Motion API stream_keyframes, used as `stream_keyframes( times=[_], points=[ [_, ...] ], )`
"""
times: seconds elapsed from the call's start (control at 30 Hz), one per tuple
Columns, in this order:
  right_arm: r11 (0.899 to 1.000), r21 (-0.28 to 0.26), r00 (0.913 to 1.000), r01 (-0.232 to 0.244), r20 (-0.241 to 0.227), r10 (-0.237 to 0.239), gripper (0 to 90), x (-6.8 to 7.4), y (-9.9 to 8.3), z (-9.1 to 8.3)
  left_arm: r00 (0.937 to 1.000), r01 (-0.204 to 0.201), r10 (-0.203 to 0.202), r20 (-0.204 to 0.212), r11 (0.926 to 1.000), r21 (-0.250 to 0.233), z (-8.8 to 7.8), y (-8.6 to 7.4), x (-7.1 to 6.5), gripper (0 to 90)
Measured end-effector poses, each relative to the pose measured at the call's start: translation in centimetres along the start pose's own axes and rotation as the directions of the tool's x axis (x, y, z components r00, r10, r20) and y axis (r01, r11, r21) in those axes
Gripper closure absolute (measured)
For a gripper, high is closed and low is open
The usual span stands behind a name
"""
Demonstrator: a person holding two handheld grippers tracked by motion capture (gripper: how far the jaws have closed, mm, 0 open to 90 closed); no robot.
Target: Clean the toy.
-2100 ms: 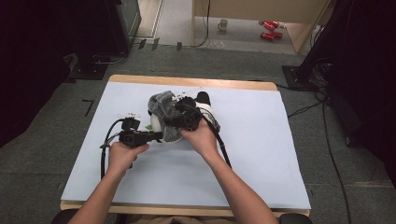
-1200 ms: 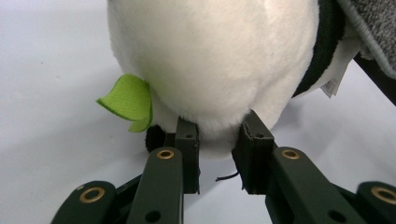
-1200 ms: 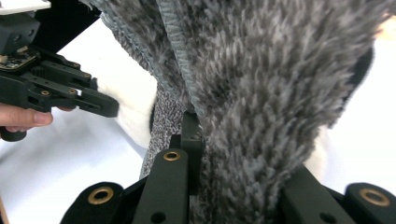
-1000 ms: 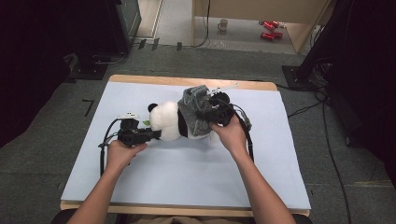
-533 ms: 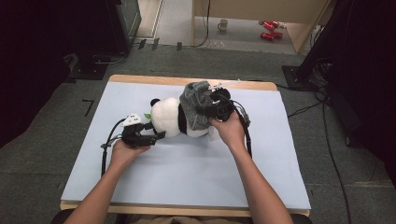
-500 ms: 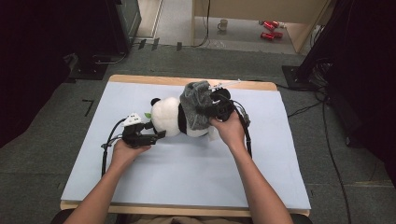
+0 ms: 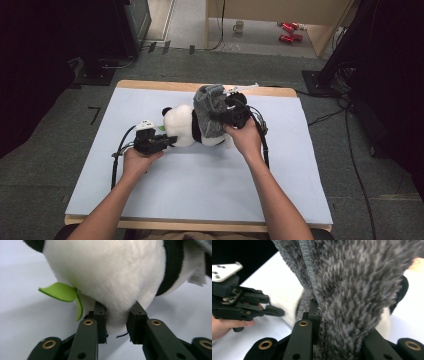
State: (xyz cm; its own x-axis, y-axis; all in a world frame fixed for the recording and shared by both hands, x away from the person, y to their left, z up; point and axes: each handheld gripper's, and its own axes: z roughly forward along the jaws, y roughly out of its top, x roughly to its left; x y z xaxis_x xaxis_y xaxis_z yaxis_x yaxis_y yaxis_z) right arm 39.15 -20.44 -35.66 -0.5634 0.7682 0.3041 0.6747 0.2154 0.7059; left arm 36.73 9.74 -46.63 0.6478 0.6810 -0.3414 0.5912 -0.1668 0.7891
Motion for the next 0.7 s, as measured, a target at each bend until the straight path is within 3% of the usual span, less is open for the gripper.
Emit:
stream_keyframes(
  times=[0.1,0.23,0.3,0.37,0.5,0.6,0.7],
  points=[
    [1.0,-0.008,0.9996,0.005,-0.029,-0.005,78.4,1.0,0.5,-0.7,0.9963,0.069,-0.071,0.049,0.9971,0.033,-0.5,0.3,-0.4,77.0],
    [0.999,-0.03,0.9971,0.033,-0.068,-0.035,78.4,2.5,1.3,-1.4,0.9934,0.088,-0.092,0.069,0.9943,0.06,-1.1,0.6,-1.0,77.6],
    [0.998,-0.041,0.9936,0.043,-0.103,-0.047,78.4,3.5,1.7,-1.6,0.9873,0.115,-0.122,0.102,0.991,0.069,-1.7,0.8,-1.6,77.7],
    [0.998,-0.043,0.9882,0.047,-0.144,-0.053,78.4,4.6,1.9,-1.4,0.9867,0.116,-0.126,0.104,0.9891,0.09,-2.1,0.8,-2.3,77.7],
    [0.998,0.015,0.9803,0.065,-0.188,-0.061,78.4,6.3,1.4,0.8,0.9866,0.123,-0.131,0.097,0.9884,0.09,-1.9,0.7,-3.1,77.3],
    [0.996,0.062,0.9801,0.064,-0.192,-0.051,78.4,6.7,0.7,2.8,0.9837,0.144,-0.151,0.097,0.9868,0.074,-1.8,0.7,-3.2,77.1],
    [0.991,0.103,0.9866,0.091,-0.145,-0.075,78.2,6.9,0.0,4.4,0.9876,0.131,-0.137,0.078,0.9883,0.078,-1.7,0.7,-3.3,77.0]
  ],
)
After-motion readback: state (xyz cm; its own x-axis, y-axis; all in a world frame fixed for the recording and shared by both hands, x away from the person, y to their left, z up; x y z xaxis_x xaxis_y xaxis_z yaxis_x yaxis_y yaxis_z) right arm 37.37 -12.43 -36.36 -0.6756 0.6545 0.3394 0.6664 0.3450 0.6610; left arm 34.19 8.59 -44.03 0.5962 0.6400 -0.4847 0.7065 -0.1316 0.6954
